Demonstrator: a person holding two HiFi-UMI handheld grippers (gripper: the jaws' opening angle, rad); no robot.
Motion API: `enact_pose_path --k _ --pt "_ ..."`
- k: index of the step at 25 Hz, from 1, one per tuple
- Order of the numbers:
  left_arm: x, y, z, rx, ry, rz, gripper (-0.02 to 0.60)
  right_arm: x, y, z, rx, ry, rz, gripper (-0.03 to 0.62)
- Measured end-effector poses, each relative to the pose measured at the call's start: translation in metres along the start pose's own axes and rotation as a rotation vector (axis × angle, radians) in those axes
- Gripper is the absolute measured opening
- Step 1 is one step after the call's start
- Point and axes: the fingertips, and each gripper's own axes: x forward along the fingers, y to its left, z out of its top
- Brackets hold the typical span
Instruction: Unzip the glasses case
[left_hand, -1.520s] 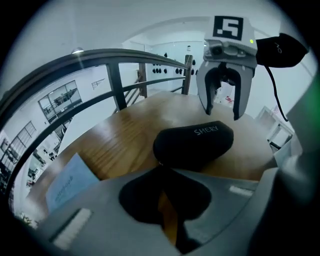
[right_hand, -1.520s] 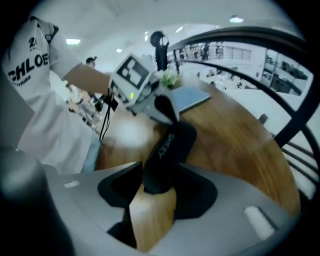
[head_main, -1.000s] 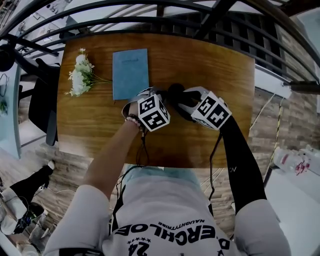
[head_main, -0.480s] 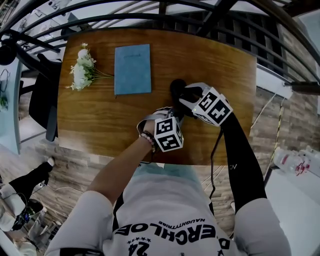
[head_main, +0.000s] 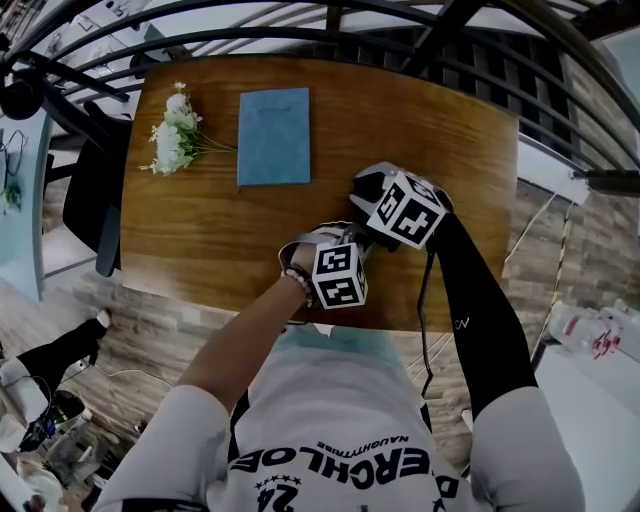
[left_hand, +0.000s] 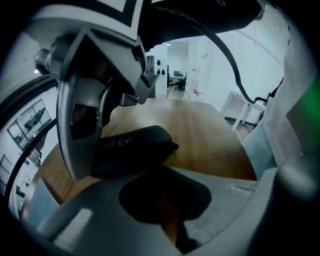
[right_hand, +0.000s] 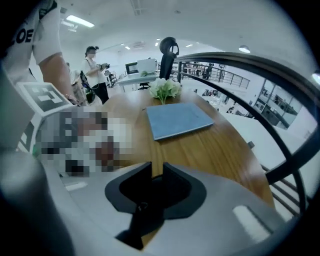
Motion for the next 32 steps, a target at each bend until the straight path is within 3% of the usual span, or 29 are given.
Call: enact_pose_path --k 2,4,9,12,15,16,20,22,24,27,29,32 --pt "-0.006 0.004 -0.011 -0.033 0.003 0.008 0.008 0.000 -0.011 -0.006 0.009 0.059 -0.063 0.038" --pt "-0.014 0.018 -0.027 -0.086 0.009 0.045 0.008 -0.006 -0.023 -0.021 0.015 0.127 -0.114 0.031" --pt "-0.042 0.077 -0.063 -0.211 0.030 0.182 0.009 -0.012 -0.015 -0.063 0.089 0.257 -0.054 0.032" --pt "-0.045 0.092 -0.059 -0.164 0.044 0.198 0.008 -0.024 -0.010 -0.049 0.097 0.159 -0.043 0.069" --pt "-0.042 0.094 -0.058 -0.105 0.061 0.188 0.008 -0.021 0.011 -0.025 0.122 0.039 0.063 0.101" --pt "-0.042 0.094 -0.059 -0.091 0.067 0.186 0.008 -0.018 0.015 -0.024 0.118 0.037 0.081 0.053" --pt "-0.053 0.089 -0.067 -0.070 0.079 0.189 0.006 -0.018 0.009 -0.026 0.136 0.023 0.030 0.092" --pt "-0.064 0.082 -0.083 -0.077 0.109 0.197 0.006 -0.016 0.008 -0.022 0.125 0.007 -0.010 0.076" --pt "-0.072 0.074 -0.101 -0.109 0.127 0.193 0.006 -0.014 0.009 -0.020 0.126 -0.001 -0.037 0.011" --pt "-0.075 0.071 -0.110 -0.115 0.135 0.205 0.008 -0.017 0.013 -0.024 0.167 -0.012 -0.019 0.012" --pt "-0.072 0.077 -0.101 -0.067 0.127 0.224 0.009 -0.021 0.022 -0.026 0.177 -0.012 0.016 0.029" --pt "-0.058 0.085 -0.078 0.066 0.126 0.208 0.035 -0.024 0.029 -0.029 0.189 -0.018 0.041 0.052"
